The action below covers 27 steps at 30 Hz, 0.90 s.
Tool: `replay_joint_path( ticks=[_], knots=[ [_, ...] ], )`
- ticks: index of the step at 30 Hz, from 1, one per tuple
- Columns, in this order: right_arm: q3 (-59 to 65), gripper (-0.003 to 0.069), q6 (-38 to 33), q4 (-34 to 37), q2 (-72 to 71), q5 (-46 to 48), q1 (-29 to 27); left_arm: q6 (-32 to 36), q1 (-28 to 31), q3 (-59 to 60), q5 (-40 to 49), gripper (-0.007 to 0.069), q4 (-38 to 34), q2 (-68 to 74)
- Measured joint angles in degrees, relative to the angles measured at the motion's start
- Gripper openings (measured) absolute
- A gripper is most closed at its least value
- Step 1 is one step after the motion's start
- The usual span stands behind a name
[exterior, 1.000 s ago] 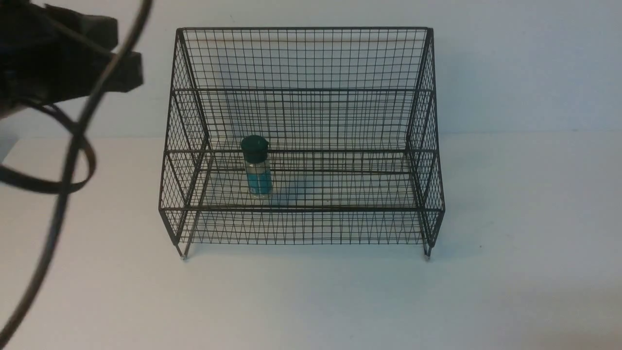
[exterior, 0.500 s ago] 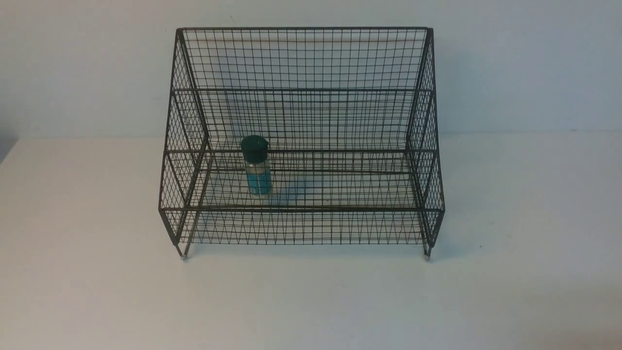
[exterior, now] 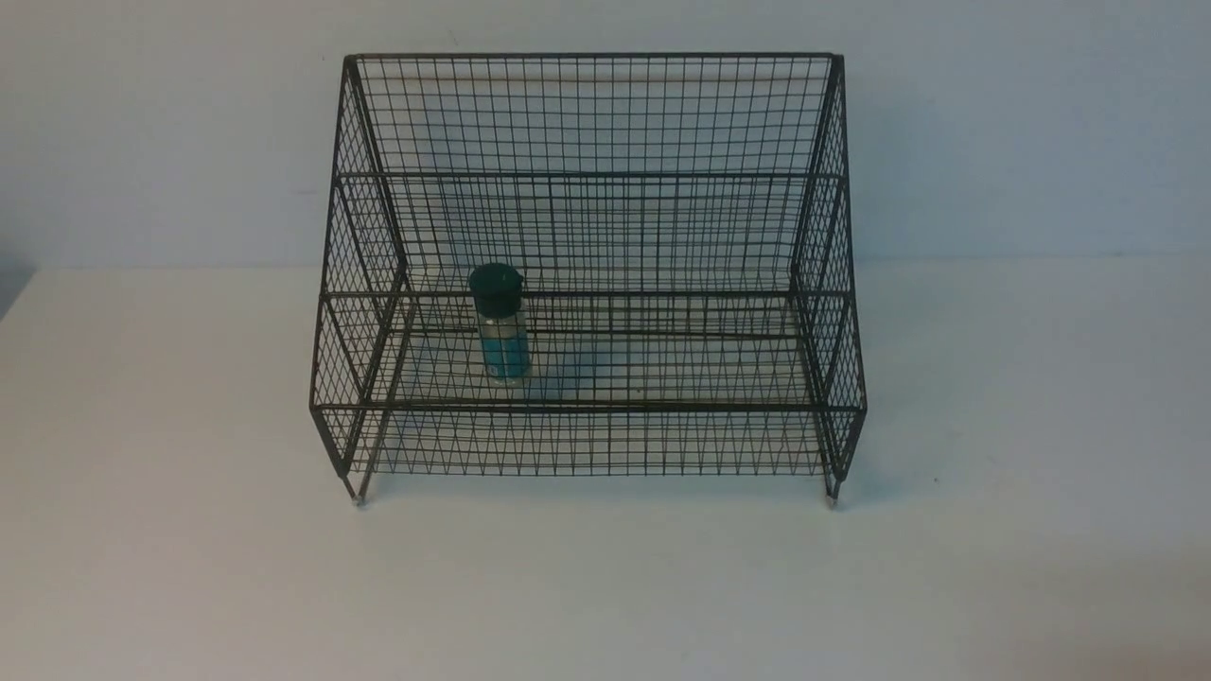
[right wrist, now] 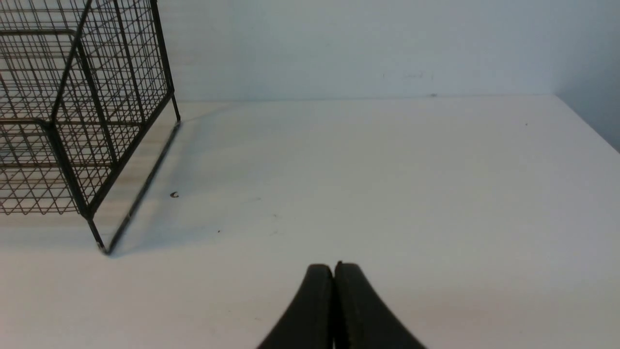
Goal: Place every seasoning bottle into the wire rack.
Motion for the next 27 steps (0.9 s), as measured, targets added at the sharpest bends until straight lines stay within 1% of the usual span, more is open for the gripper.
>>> replay_joint_path(
  ticks=[2, 5, 6, 7, 8, 10, 15, 19, 27],
  knots=[
    [0.0, -0.0015, 0.0, 0.0, 0.0, 0.0, 0.0, 6.2, 2.9, 7.6, -1.6, -0.0005, -5.0, -5.2],
    [0.0, -0.0015, 0.0, 0.0, 0.0, 0.0, 0.0, 11.6, 6.6, 17.4, -4.9, -0.0005, -9.5, -12.0],
    [0.0, -0.0015, 0.0, 0.0, 0.0, 0.0, 0.0, 12.3, 7.1, 18.9, -5.4, -0.0005, -10.4, -13.0],
    [0.0, -0.0015, 0.0, 0.0, 0.0, 0.0, 0.0, 13.9, 9.4, 24.8, -7.0, -0.0005, -12.3, -16.1],
    [0.0, -0.0015, 0.0, 0.0, 0.0, 0.0, 0.0, 14.9, 11.2, 29.6, -8.3, -0.0005, -13.7, -18.7],
    [0.0, -0.0015, 0.0, 0.0, 0.0, 0.1, 0.0, 15.3, 13.4, 35.5, -9.4, -0.0005, -14.4, -19.7],
    [0.0, -0.0015, 0.0, 0.2, 0.0, 0.1, 0.0, 15.3, 14.6, 44.5, -9.9, -0.0005, -14.9, -19.7],
    [-0.1, -0.0015, 0.0, 0.3, 0.0, 0.2, 0.0, 15.4, 14.7, 45.6, -11.9, -0.0005, -14.9, -19.7],
    [-0.1, -0.0015, 0.0, 0.3, 0.0, 0.2, 0.0, 15.4, 14.7, 45.6, -12.3, -0.0005, -14.9, -19.7]
  ],
)
